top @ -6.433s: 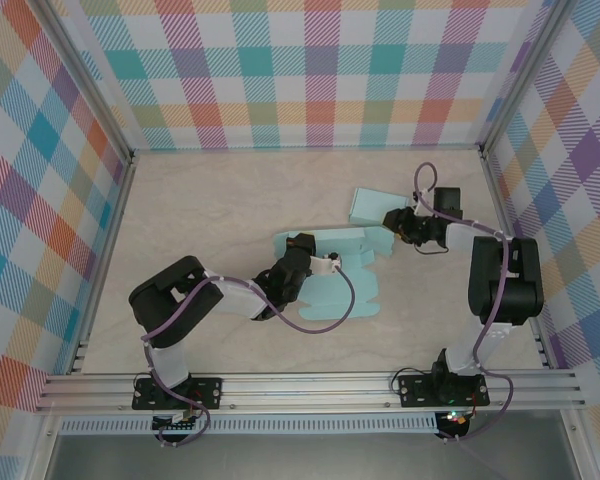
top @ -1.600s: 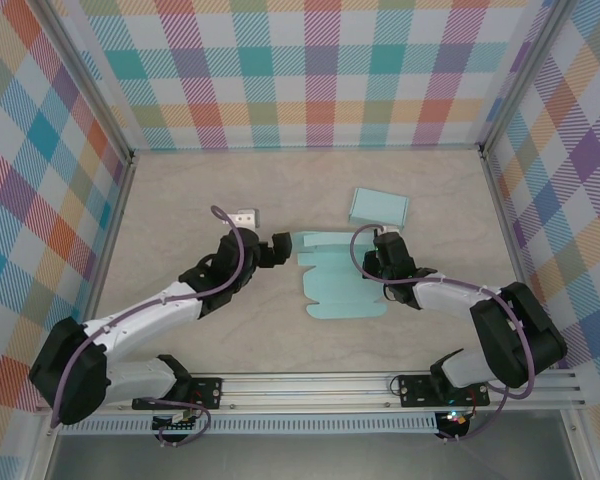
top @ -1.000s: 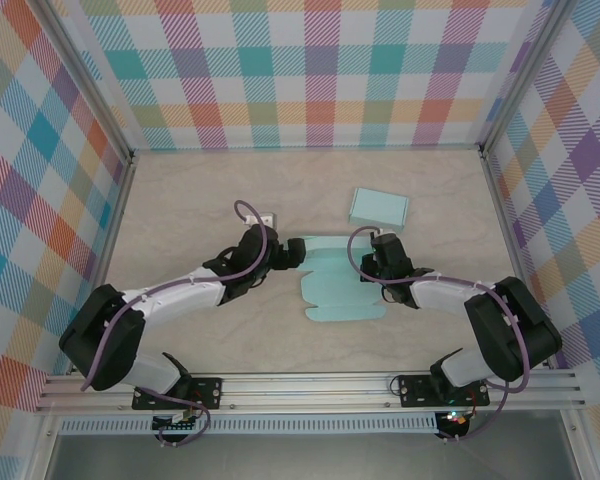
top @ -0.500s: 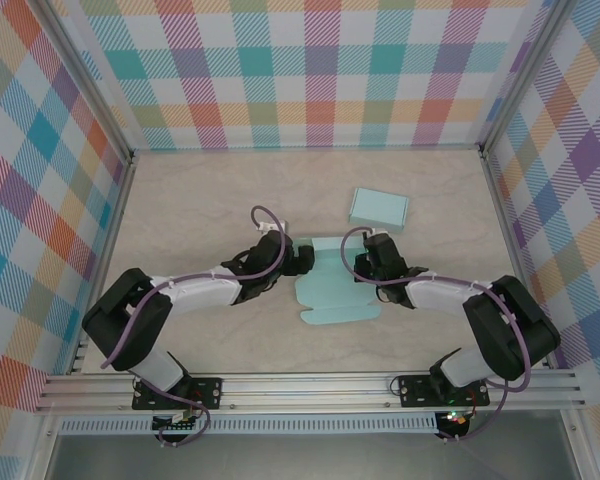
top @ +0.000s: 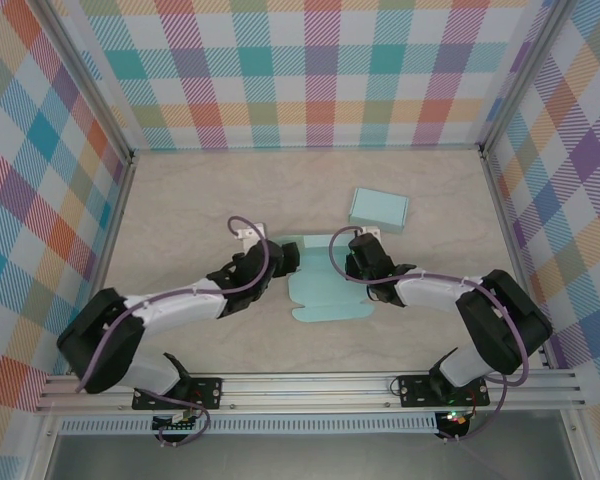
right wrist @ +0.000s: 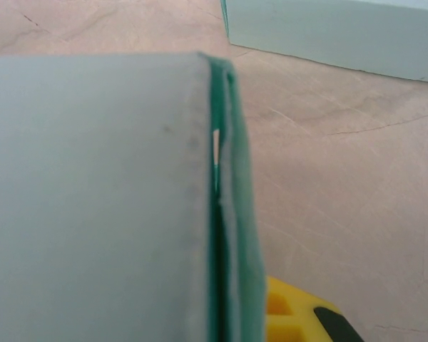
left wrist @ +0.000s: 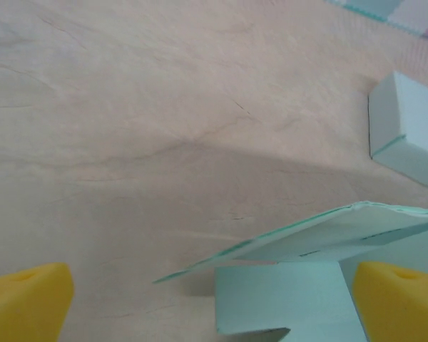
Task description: Fold the paper box
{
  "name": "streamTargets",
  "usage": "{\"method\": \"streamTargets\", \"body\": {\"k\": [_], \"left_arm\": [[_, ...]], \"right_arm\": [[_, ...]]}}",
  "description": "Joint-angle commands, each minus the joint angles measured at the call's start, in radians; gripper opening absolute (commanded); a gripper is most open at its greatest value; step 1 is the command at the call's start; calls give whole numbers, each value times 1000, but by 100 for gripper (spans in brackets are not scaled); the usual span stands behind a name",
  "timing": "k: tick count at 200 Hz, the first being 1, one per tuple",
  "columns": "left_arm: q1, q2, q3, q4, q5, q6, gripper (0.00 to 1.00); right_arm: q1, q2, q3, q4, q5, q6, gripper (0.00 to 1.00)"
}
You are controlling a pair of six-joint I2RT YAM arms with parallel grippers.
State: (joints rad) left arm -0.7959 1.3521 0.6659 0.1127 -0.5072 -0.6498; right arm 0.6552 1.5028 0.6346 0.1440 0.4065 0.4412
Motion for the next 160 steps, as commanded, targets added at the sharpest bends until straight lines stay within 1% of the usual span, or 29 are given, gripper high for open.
{"method": "streamTargets", "body": {"k": [1,16,32,47,54,85,102,116,138,160], "left_arm": [[-7,-117,-92,-141,-60,-142,98],[-7,-197,-167,-142,-26,-197,93],[-7,-261,-227,-101,38,-215,86],[-7,-283,-248,-77,103,-213,80],[-7,-282,-249,-66,130,-208,79],[-7,-206,-241,34,240,-196,70],[-8,-134,-224,97,277,-195,69],[-8,-79,-205,133,284,-192,68],[-8,-12,-185,189,263,-186,68],[-9,55,-151,204,261,-176,67]], "right_arm": [[7,14,18,-9,26,15,0],[8,13,18,-12,25,13,0],[10,10,17,-14,29,9,0],[15,3,13,-18,37,8,0],[16,-1,12,-20,41,8,0],[26,-13,2,-17,47,7,0],[30,-15,1,-16,48,7,0],[35,-15,1,-16,50,8,0],[41,-13,2,-15,48,14,0],[47,-10,5,-18,48,17,0]]}}
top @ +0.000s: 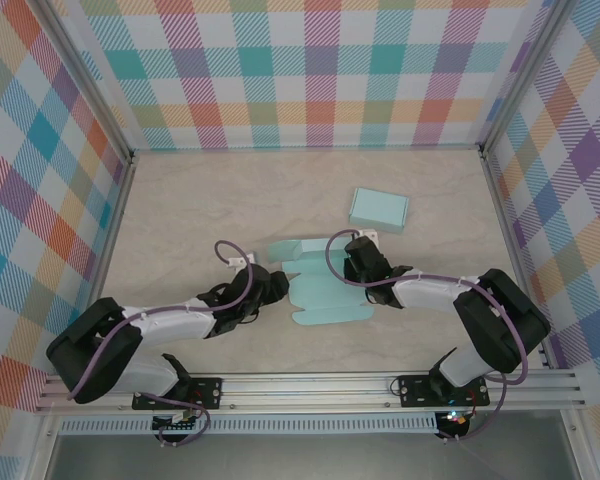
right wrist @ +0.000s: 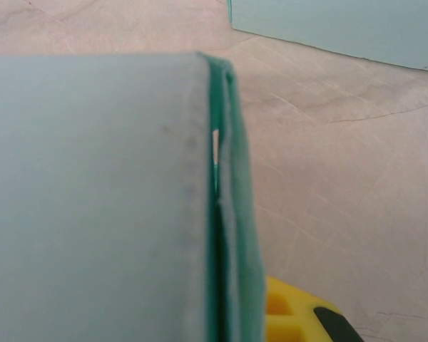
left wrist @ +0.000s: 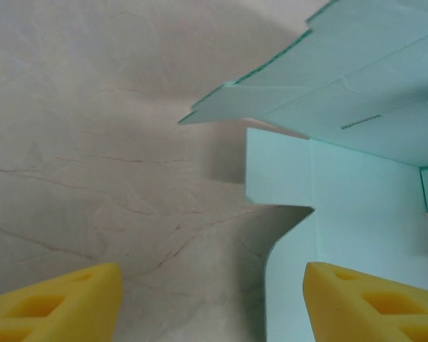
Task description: Fold the paper box
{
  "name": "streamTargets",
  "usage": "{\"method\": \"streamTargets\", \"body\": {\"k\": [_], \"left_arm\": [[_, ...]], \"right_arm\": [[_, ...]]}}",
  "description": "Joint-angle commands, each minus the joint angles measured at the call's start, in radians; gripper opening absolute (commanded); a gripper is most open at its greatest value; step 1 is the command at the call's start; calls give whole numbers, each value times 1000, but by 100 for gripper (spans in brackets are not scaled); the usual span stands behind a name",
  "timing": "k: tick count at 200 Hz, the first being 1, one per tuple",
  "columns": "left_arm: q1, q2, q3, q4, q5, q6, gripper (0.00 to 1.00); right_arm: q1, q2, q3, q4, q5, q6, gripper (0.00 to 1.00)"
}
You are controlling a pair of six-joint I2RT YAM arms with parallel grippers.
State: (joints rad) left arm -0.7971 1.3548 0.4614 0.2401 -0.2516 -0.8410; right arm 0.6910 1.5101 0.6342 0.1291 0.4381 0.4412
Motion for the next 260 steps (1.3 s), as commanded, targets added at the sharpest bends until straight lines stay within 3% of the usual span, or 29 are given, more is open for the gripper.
{"method": "streamTargets", "body": {"k": [1,90,173,203,228,260], "left_arm": [[-8,56,55,77,6,15,67],[-6,232,110,188,54,26,57],[-8,198,97,332,78,94,51],[-9,158,82,276,42,62,49],[-11,80,61,116,-38,20,54],[-10,9,15,57,-62,31,66]], "right_arm": [[12,-18,6,-3,17,17,0],[28,5,22,-3,20,20,0],[36,31,32,-4,22,30,0],[38,35,36,-11,31,42,0],[38,10,29,-9,25,45,0],[40,-38,35,-35,7,53,0]]}}
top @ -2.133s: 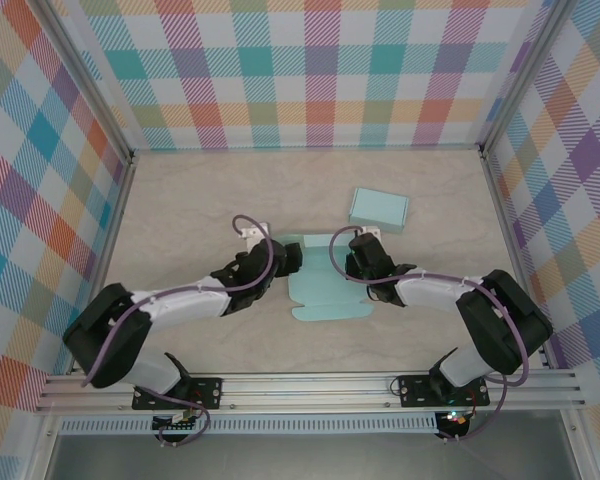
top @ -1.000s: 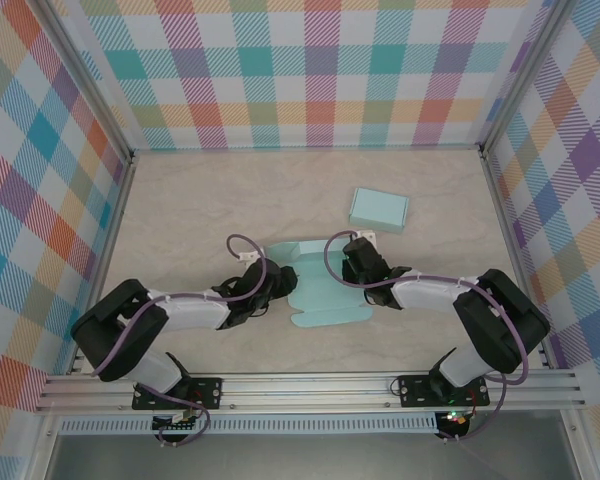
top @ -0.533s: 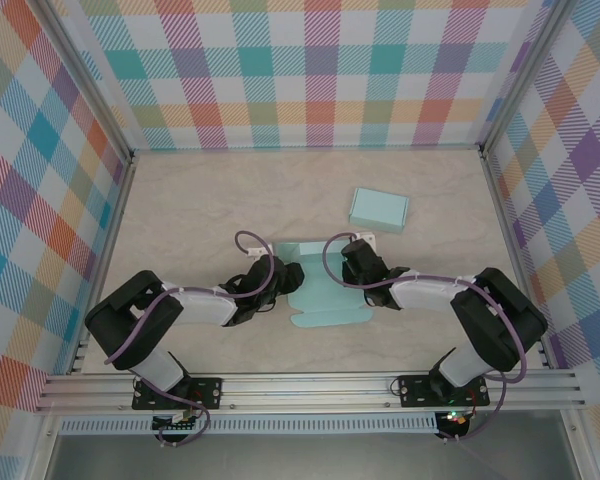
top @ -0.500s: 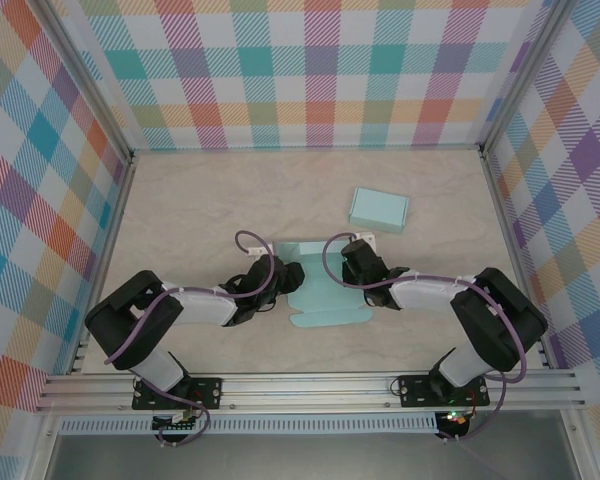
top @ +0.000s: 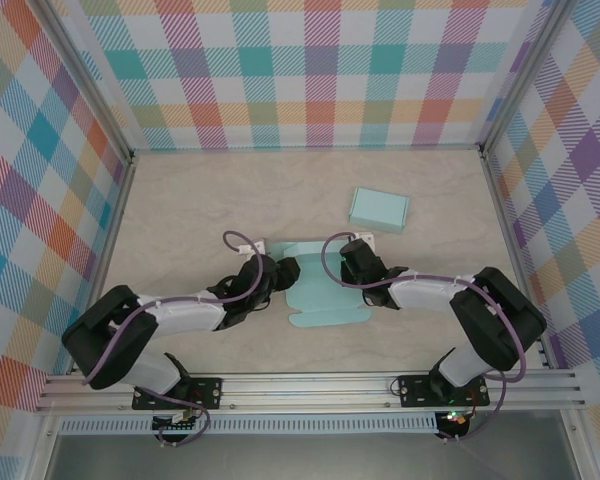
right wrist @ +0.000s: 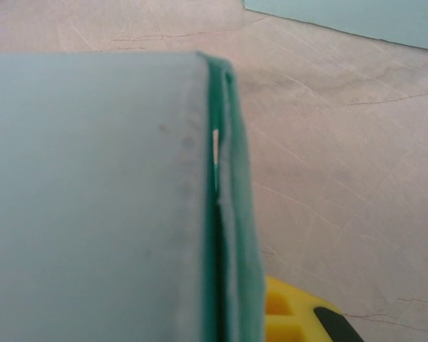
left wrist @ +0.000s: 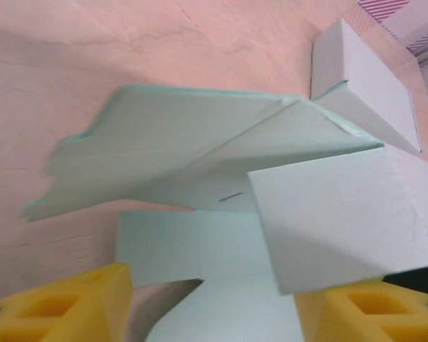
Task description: Fold the paper box
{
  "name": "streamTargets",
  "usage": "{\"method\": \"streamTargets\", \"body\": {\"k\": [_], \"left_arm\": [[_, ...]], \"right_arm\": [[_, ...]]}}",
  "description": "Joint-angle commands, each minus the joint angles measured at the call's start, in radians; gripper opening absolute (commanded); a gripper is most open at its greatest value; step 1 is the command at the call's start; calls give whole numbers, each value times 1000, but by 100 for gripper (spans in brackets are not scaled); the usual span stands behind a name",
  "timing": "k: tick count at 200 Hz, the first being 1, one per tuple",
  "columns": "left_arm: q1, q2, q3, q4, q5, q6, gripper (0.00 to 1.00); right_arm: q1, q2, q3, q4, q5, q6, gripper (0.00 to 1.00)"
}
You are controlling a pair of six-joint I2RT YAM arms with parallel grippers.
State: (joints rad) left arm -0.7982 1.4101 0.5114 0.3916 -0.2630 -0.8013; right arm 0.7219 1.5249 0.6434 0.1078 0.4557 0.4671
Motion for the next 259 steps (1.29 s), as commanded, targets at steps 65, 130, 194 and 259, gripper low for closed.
{"method": "streamTargets", "body": {"k": [65,130,194,259], "left_arm": [[-7,-3,-36,-7,26,-2,74],[-8,40,29,66,71,62,60],[-22,57,86,79,131,99,45],[-28,157,99,100,100,53,39]], "right_arm": [[19,-102,24,-14,-57,43,0],[34,-91,23,-19,-45,45,0],[49,-29,46,-13,-34,42,0],[73,-2,57,-17,-35,60,0]]}}
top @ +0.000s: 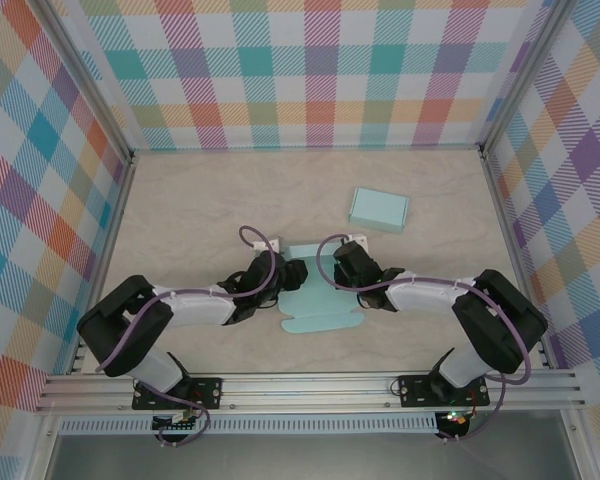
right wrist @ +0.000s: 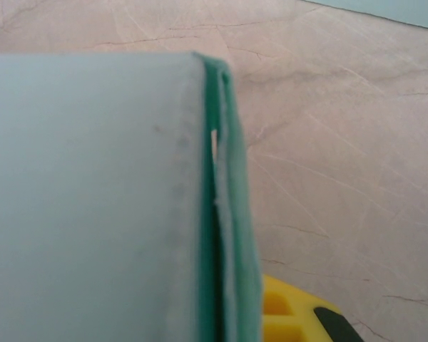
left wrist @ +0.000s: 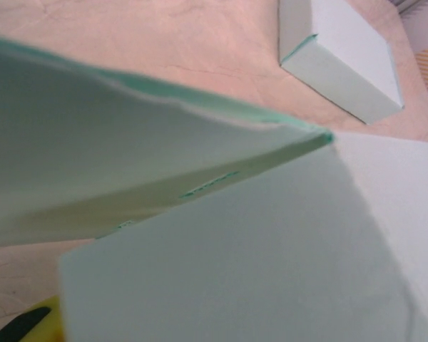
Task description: Fold the paper box
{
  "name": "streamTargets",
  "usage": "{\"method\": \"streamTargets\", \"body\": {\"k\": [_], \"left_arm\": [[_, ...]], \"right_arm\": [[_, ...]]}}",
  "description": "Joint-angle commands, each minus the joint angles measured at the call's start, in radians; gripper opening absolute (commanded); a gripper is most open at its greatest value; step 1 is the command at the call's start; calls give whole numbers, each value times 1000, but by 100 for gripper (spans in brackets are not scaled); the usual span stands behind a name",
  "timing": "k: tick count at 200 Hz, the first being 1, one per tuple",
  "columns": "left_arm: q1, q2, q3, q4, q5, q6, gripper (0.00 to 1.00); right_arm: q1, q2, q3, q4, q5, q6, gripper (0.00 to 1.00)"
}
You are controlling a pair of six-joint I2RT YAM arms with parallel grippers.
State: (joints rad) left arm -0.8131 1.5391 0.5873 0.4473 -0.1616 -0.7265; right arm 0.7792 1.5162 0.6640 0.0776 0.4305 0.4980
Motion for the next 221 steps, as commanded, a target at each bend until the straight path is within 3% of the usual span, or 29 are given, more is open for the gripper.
{"method": "streamTargets", "body": {"k": [1,39,77,109,122,148,179,195,221], "left_arm": [[-13,29,23,45,-1,-22,39],[-12,-39,-1,13,34,22,44],[-13,-252,-9,-226,104,147,58],[-13,-487,-13,-416,162,215,63],[-11,-586,-11,-497,114,227,65],[-2,-742,8,-650,-121,271,67],[99,-810,36,-768,-341,285,68],[186,-800,22,-748,-348,284,68],[307,-721,-21,-626,-237,289,67]], "right_arm": [[15,7,37,12,-9,30,0],[15,4,37,-18,44,48,0],[15,-5,39,-38,70,45,0],[15,-2,43,-33,57,48,0],[15,-2,45,-29,53,47,0],[16,-4,45,-29,40,43,0],[15,-11,41,-30,22,40,0],[17,-14,34,-23,12,42,0],[17,-19,26,-8,-6,38,0]]}}
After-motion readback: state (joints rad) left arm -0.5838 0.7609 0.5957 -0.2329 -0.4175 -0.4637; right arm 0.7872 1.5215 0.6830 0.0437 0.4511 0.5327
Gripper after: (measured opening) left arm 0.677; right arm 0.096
